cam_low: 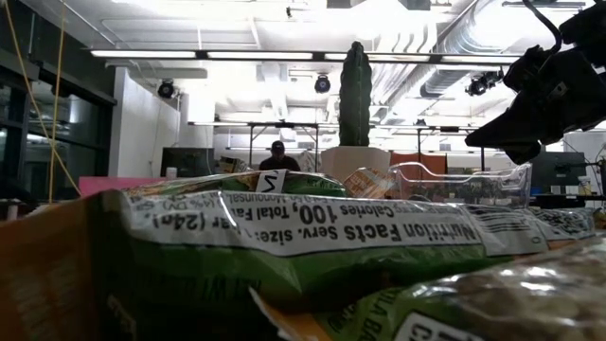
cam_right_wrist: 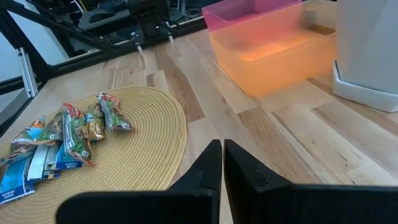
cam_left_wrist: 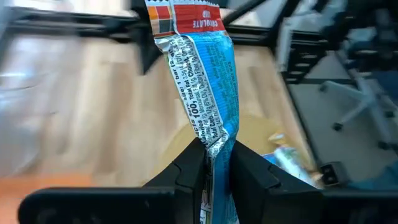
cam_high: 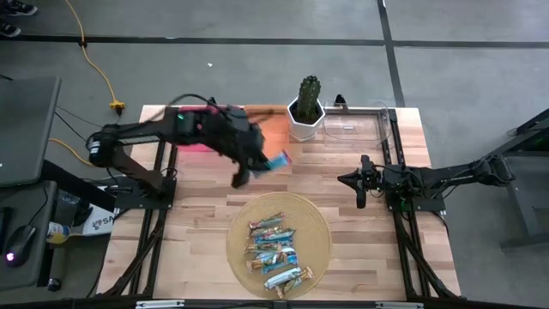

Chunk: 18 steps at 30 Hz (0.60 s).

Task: Pick and place Granola Bars by type
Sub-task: Put the red granola bar into the pink bin

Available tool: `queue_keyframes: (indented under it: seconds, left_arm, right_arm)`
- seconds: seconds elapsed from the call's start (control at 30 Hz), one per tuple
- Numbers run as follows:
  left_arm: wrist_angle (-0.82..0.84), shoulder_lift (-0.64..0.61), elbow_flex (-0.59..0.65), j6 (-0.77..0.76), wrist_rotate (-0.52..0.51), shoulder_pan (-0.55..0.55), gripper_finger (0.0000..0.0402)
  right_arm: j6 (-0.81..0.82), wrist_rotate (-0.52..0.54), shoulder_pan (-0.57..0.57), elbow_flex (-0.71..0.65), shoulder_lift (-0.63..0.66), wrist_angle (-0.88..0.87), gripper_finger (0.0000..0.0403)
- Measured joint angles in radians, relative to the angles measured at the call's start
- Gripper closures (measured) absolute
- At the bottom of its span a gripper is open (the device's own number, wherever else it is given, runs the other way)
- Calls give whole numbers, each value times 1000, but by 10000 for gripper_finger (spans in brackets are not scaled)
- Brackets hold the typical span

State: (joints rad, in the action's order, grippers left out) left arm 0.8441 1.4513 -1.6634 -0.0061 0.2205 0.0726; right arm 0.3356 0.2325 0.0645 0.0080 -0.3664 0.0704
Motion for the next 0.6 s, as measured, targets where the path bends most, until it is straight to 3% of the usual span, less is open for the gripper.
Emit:
queue_keyframes:
  seconds: [0.27, 0.6]
  left_arm:
    - [119, -184, 35, 52, -90, 164, 342]
    - [40, -388, 209, 52, -311, 393, 342]
  right_arm:
    - [-2, 0, 0, 0, 0, 0, 402]
    - [0, 0, 0, 0, 0, 0, 402]
